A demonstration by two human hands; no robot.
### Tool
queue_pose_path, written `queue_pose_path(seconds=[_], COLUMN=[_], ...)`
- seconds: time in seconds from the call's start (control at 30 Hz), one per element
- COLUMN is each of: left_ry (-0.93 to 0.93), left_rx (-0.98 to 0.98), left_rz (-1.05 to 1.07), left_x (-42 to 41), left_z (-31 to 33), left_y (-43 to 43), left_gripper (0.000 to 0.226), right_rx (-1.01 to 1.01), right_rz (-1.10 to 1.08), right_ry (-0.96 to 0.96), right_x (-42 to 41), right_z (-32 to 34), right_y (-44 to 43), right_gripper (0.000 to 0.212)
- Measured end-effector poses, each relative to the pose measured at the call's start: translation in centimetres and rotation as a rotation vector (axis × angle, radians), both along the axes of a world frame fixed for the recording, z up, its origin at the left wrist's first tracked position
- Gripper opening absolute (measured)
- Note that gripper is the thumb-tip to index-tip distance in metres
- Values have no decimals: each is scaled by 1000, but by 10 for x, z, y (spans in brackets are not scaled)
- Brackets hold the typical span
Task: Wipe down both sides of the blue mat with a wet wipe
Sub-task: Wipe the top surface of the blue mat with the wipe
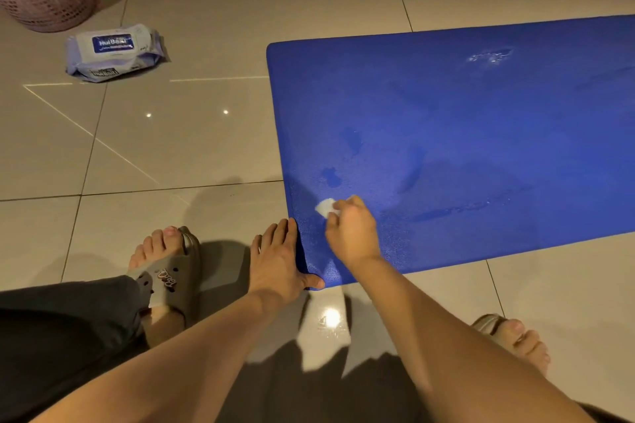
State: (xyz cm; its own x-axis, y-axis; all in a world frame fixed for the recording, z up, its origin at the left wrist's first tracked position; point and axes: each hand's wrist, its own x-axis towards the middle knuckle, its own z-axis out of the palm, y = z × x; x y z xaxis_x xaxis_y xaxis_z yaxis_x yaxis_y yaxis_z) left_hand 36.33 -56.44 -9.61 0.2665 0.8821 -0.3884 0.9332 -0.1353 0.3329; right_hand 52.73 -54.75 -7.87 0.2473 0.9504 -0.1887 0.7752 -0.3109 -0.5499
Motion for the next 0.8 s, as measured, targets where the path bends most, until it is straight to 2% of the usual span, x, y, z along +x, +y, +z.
queue_pose_path(seconds=[0.13,0.23,0.37,0.5,0.57,0.67,0.8], left_ry=[-28,-42,-22,-20,-12,-14,-3], left_rx=[-5,-34,-46,-50,-49,-54,-36], left_rz=[23,31,19,18,23,31,38], left_x=[0,0,-1,-2,-1,0,1], left_z=[-3,-3,-2,-1,-1,-1,-1], left_y=[1,2,1,1,0,1,0], left_gripper=[130,135,138,139,140,140,140], right_rx=[11,-9,-23,-70,-50,10,85], right_rz=[293,291,89,-241,-274,-52,260], right_ry=[4,-105,-248,-207,-185,-253,-138], right_x=[-31,-21,34,90,89,49,-21], right_z=[1,-3,-8,-11,-13,-14,-6], right_y=[1,3,6,6,9,8,6], right_gripper=[19,14,14,16,17,27,40])
